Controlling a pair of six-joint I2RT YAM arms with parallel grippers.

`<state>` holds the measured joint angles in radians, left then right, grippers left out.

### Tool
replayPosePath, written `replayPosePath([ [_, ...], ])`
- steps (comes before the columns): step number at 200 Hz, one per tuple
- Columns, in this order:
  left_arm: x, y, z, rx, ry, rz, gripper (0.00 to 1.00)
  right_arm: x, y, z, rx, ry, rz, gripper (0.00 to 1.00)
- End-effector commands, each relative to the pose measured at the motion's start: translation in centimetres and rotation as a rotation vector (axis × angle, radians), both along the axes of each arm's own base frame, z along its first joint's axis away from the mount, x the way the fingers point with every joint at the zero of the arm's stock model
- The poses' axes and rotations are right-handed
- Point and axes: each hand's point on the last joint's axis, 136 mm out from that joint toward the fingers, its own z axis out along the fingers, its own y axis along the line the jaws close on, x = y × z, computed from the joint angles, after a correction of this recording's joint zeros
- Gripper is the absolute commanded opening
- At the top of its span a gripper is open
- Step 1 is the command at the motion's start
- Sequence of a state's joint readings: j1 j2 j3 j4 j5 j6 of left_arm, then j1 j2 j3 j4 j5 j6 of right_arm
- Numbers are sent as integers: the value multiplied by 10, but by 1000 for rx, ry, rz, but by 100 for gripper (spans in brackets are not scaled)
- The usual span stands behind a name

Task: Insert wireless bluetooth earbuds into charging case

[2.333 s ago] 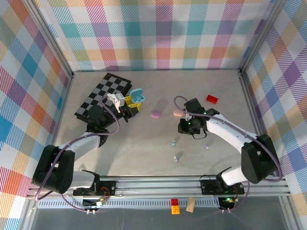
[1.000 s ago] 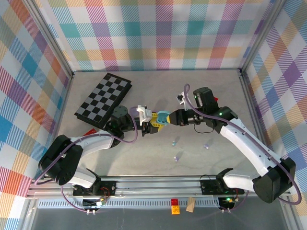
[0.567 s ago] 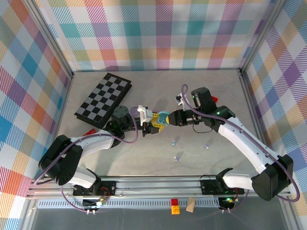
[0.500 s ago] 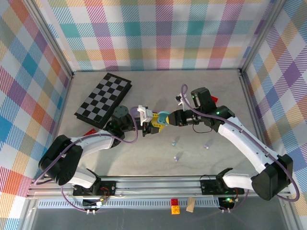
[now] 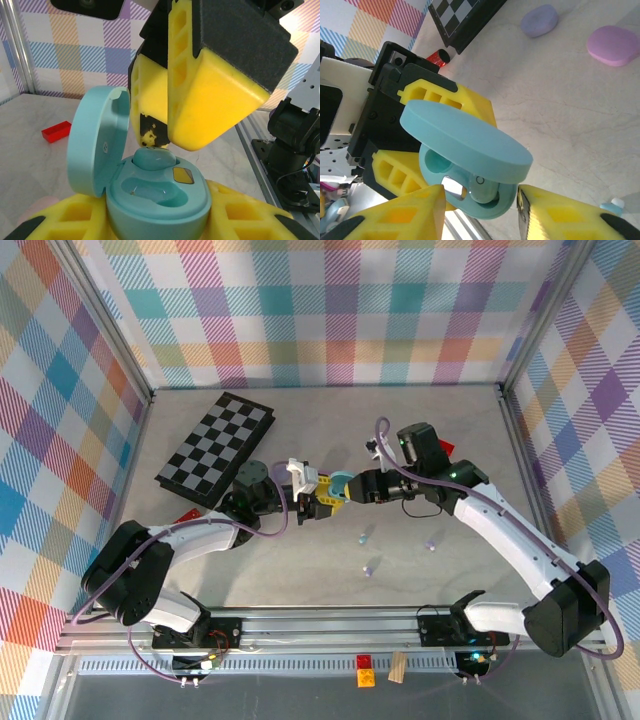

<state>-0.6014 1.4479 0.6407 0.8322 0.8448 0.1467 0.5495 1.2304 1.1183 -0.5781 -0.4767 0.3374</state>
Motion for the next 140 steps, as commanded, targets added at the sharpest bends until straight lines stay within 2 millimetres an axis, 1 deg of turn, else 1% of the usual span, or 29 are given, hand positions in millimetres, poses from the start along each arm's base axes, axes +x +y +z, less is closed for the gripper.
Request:
replayPosePath([
  [1, 5, 0, 22, -63, -61, 0, 35, -8, -9, 19, 18, -99, -3, 44],
  [25, 16, 12, 23, -88, -60, 48, 35, -11, -25, 15, 16, -161, -78, 44],
  [39, 24, 21, 25, -106, -61, 84, 35, -10, -37, 3, 11, -162, -143, 45],
  [45, 29, 26, 26, -117, -60, 105, 35, -10, -41, -5, 11, -151, -169, 45],
  [60, 37, 38, 29, -151, -56, 139, 35, -8, -51, -32, 0, -94, -241, 46],
  [78, 44, 50, 38, -196, -63, 169, 35, -7, -56, -63, -36, -19, -282, 47],
  [93, 46, 56, 43, -212, -67, 184, 34, -5, -59, -90, -93, 72, -320, 47],
  [104, 46, 58, 45, -214, -71, 191, 34, -4, -57, -112, -122, 162, -338, 47],
  [121, 45, 59, 46, -211, -75, 196, 34, -6, -46, -137, -100, 277, -339, 48],
  [140, 43, 60, 46, -211, -74, 202, 34, -4, -34, -157, -77, 323, -333, 48],
])
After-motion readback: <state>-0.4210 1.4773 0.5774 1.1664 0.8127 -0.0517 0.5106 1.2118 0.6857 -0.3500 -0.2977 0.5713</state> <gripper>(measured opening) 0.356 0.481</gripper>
